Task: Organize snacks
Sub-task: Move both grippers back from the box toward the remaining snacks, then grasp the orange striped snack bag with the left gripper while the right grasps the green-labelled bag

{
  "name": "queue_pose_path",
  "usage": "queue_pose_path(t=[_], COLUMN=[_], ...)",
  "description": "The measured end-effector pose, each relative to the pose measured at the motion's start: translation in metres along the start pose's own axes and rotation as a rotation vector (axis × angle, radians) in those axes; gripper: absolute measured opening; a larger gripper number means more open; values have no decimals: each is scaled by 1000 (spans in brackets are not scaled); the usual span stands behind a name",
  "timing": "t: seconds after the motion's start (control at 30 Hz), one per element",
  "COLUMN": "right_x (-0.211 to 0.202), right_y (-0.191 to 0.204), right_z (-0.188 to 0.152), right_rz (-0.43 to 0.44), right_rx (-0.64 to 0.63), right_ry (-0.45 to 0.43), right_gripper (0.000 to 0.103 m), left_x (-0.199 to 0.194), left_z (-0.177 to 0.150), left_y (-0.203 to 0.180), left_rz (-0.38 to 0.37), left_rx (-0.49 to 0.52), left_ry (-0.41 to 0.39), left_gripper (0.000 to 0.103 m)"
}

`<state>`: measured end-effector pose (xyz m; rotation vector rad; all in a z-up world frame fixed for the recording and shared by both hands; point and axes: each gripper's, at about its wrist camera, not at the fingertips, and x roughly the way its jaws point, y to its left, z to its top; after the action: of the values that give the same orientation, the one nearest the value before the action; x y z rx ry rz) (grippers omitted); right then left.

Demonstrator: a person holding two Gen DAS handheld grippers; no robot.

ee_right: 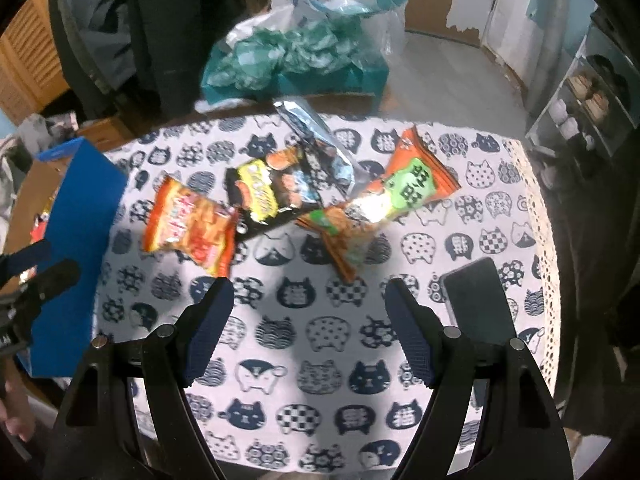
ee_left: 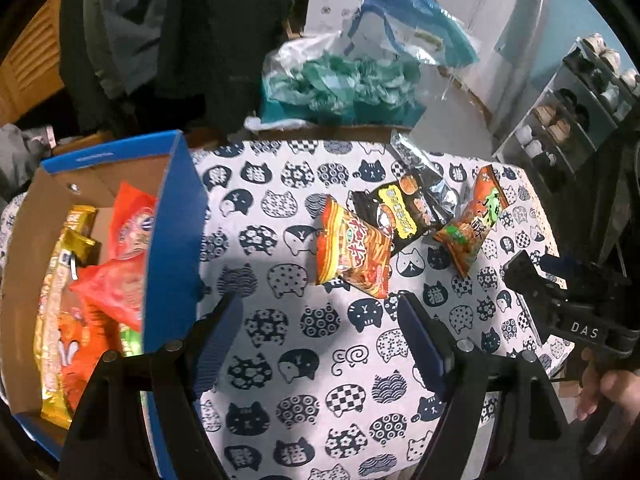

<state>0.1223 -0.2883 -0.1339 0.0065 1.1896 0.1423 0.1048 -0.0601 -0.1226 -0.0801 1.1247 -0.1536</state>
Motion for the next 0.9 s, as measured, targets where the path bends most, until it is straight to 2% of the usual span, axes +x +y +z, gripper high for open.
queue_pose_path(t=[0.23,0.43,0.6,0.9], right_x=[28,57,76,106], right_y=[-41,-68,-82,-79], right_z=[15,37,55,67], right_rz=[28,2,11,55], right_rx=[110,150,189,218], right_ry=[96,173,182,176], right_gripper=[77,77,77,77], left_x=[17,45,72,105], left_z=[17,35,39,45], left_y=[-14,-30,-33,-33], left_rz=[-25,-17,-34,-23], left_rx=[30,72,71,57], left_ry=[47,64,93,122], left_gripper=[81,83,83,83])
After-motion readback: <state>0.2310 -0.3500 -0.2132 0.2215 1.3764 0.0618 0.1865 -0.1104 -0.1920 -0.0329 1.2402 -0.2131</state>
